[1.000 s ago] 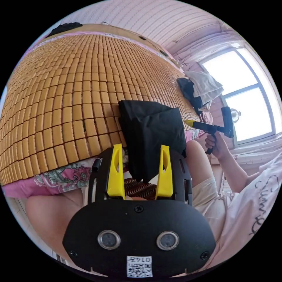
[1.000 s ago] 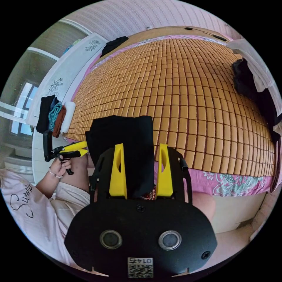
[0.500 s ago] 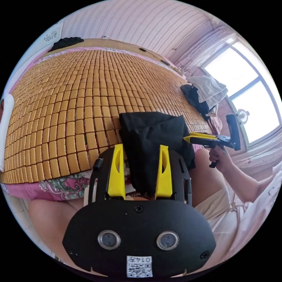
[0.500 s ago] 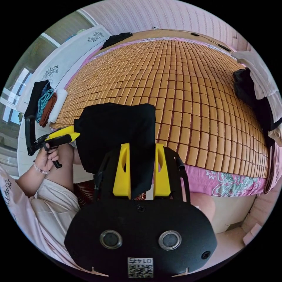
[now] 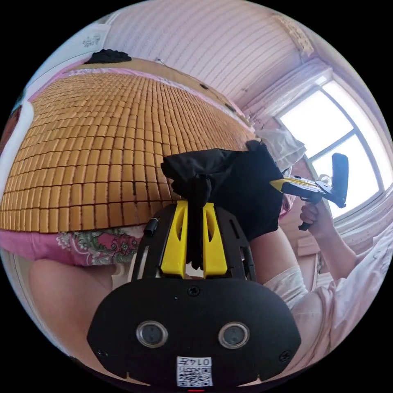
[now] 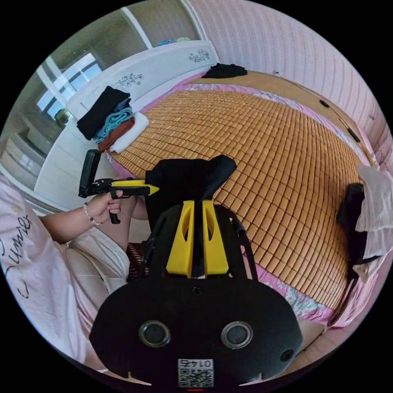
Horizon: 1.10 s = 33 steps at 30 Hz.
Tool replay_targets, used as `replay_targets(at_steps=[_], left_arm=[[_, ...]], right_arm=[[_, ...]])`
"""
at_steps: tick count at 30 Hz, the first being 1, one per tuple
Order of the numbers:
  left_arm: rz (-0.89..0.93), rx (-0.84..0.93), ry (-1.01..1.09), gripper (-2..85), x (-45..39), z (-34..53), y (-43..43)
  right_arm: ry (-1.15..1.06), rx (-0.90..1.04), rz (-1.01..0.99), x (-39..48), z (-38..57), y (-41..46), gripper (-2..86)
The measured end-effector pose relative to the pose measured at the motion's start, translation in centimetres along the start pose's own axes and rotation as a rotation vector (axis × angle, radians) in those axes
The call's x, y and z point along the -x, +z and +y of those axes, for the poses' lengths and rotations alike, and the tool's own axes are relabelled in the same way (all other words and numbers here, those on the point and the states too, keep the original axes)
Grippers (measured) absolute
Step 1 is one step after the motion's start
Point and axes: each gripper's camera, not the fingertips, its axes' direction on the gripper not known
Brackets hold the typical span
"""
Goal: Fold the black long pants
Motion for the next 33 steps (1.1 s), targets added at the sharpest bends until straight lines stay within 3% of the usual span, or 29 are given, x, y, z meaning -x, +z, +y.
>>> replay_targets(at_steps=[4,8,13,17,20,24,28,33], left_arm=[[-0.059,-0.289,-0.092,5.6,1.2,3.5,-9.4],[-0.236,-0.613,-0.138,5.5,1.1,8.4,-20.5],[-0.466,-0.917,-0.183,6.8,0.5,9.8,-32.2],[-0.653,-0.858,-0.275,9.1,5.7,4.9,-36.1],[-0.783,-0.768,-0.361,8.3,10.0,3.6,-34.7],[-0.704,-0.687,-0.420,8.2,11.4,4.4,-33.2],[-0.745,-0.712,-0.254,7.3,6.1,6.6,-31.6],[-0.574,-0.492,0.073,-0.2,-1.6,7.8,-23.8]], right_arm=[[-0.370,-0.132,-0.028,10.1,-6.1,-3.1,2.1],[-0.675,-0.262,-0.125,19.4,-13.0,-5.6,2.2],[-0.863,-0.301,-0.112,29.0,-26.7,-6.5,3.0],[-0.633,-0.108,-0.039,34.1,-40.3,-0.9,2.9],[-0.553,0.071,-0.087,36.1,-42.0,6.1,0.5],[-0.624,0.202,-0.017,38.0,-39.7,13.1,-0.7],[-0.682,0.122,-0.047,36.5,-38.4,12.1,-0.9],[-0.602,-0.049,-0.168,28.1,-31.7,6.2,-0.7]])
